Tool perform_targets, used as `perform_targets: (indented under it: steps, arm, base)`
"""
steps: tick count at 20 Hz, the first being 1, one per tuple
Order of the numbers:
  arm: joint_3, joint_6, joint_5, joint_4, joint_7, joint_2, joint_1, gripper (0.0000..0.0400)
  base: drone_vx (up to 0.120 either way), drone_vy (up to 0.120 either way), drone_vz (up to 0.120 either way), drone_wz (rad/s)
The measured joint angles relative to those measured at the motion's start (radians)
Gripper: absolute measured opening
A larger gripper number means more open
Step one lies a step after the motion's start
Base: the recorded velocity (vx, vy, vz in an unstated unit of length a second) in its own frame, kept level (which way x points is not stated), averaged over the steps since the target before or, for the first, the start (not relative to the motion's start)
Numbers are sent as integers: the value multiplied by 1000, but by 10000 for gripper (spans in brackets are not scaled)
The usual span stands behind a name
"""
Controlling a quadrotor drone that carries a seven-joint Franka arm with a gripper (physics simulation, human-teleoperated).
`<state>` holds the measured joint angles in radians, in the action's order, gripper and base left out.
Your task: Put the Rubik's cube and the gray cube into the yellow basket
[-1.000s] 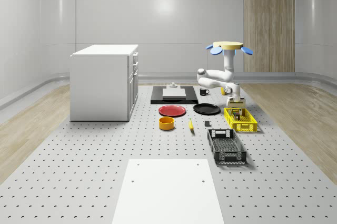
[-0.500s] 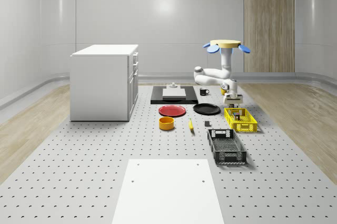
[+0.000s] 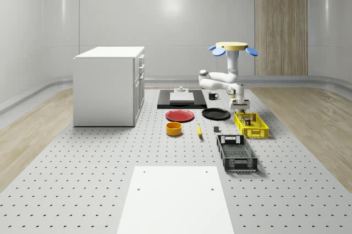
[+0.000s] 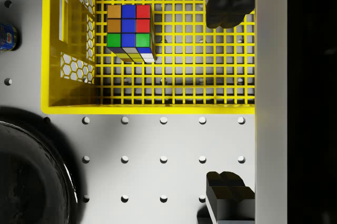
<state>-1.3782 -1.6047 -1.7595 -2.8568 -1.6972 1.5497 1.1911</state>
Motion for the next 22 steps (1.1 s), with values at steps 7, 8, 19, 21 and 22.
perform_targets:
  steps: [7, 8, 19, 21, 22]
  arm:
    - [-1, -4, 2, 0, -1, 4, 1, 400]
    - [-1, -4, 3, 0, -1, 5, 1, 400]
    - [-2, -10, 5, 0, -2, 11, 2, 400]
    - [-2, -11, 6, 0, -2, 12, 2, 400]
    - [-2, -11, 6, 0, -2, 12, 2, 400]
  base:
    - [97, -120, 0, 0]
    - [0, -120, 0, 0]
    - [0, -120, 0, 0]
    - [0, -120, -40, 0]
    - [0, -120, -120, 0]
